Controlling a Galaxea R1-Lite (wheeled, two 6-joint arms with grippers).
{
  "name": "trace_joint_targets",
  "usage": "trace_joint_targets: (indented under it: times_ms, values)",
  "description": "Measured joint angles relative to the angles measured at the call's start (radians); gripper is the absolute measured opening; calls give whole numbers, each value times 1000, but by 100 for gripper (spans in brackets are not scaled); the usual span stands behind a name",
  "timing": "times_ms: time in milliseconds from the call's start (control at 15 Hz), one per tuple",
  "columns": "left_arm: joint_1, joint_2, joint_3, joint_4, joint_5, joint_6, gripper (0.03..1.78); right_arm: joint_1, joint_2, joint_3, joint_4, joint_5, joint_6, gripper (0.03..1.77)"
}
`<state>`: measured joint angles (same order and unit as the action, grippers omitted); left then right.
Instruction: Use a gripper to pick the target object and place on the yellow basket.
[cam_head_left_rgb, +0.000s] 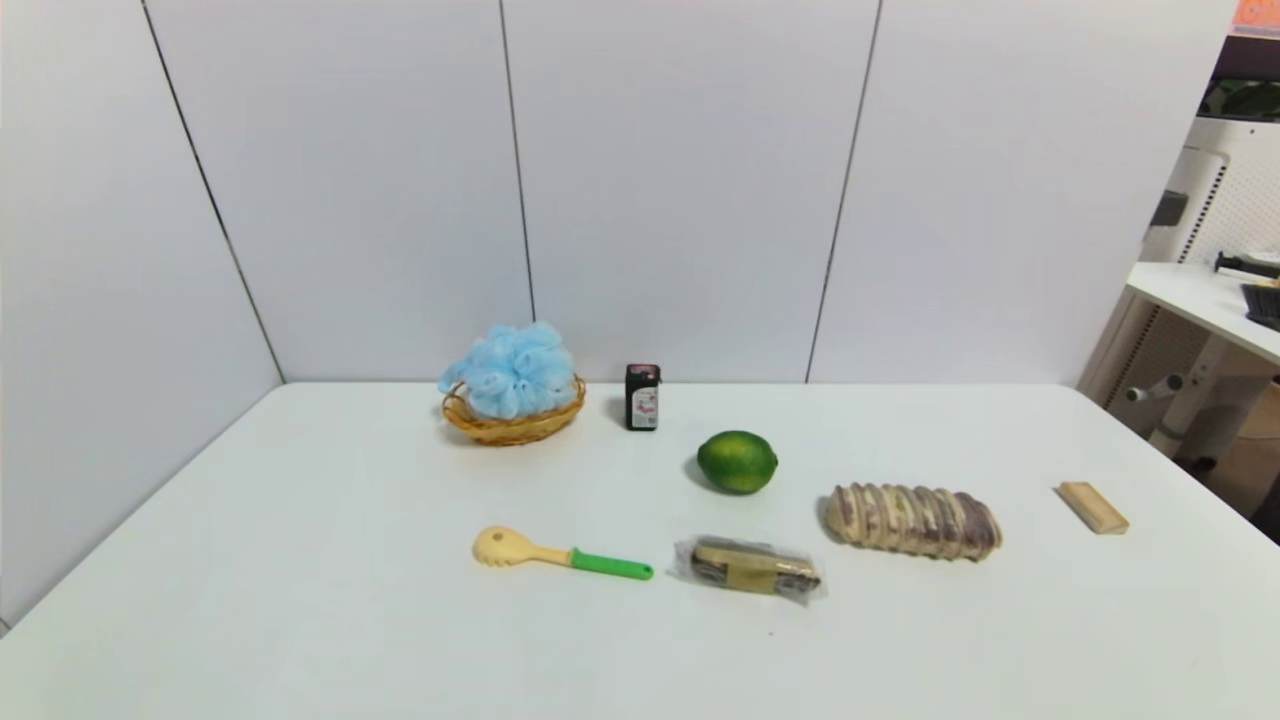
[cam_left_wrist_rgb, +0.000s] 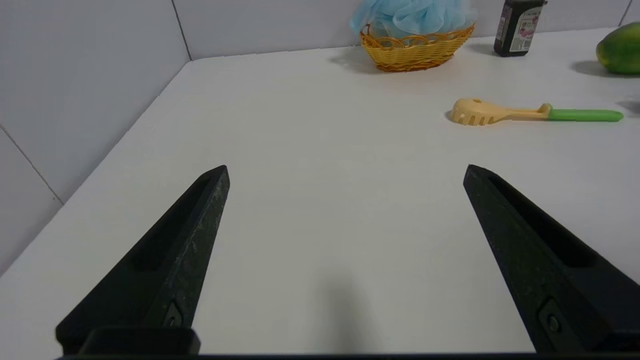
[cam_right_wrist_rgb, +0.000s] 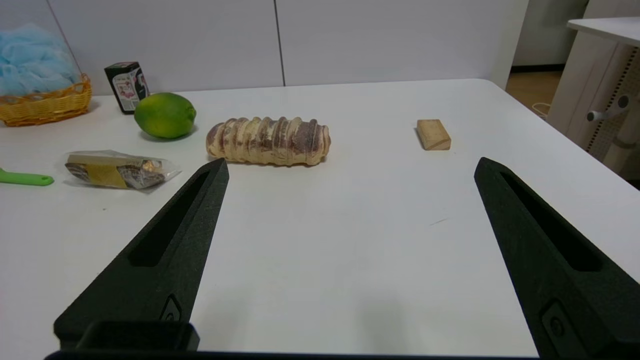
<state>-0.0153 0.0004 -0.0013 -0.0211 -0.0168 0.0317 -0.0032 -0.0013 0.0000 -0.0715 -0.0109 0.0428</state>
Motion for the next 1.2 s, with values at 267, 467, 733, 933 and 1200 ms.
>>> trace_joint_targets:
  times_ms: [267,467,733,933,1200]
  values:
    - [0,-2,1,-2,20,-38,169,0,0,0,0,0,0,170]
    - [0,-2,1,-2,20,-39,169,0,0,0,0,0,0,170]
    - [0,-2,1,-1,20,-39,169,0,0,0,0,2,-2,170]
    - [0,-2,1,-1,20,-39,169,0,0,0,1,0,-11,170]
    - [0,-2,1,-1,20,-39,169,0,0,0,0,-3,11,170]
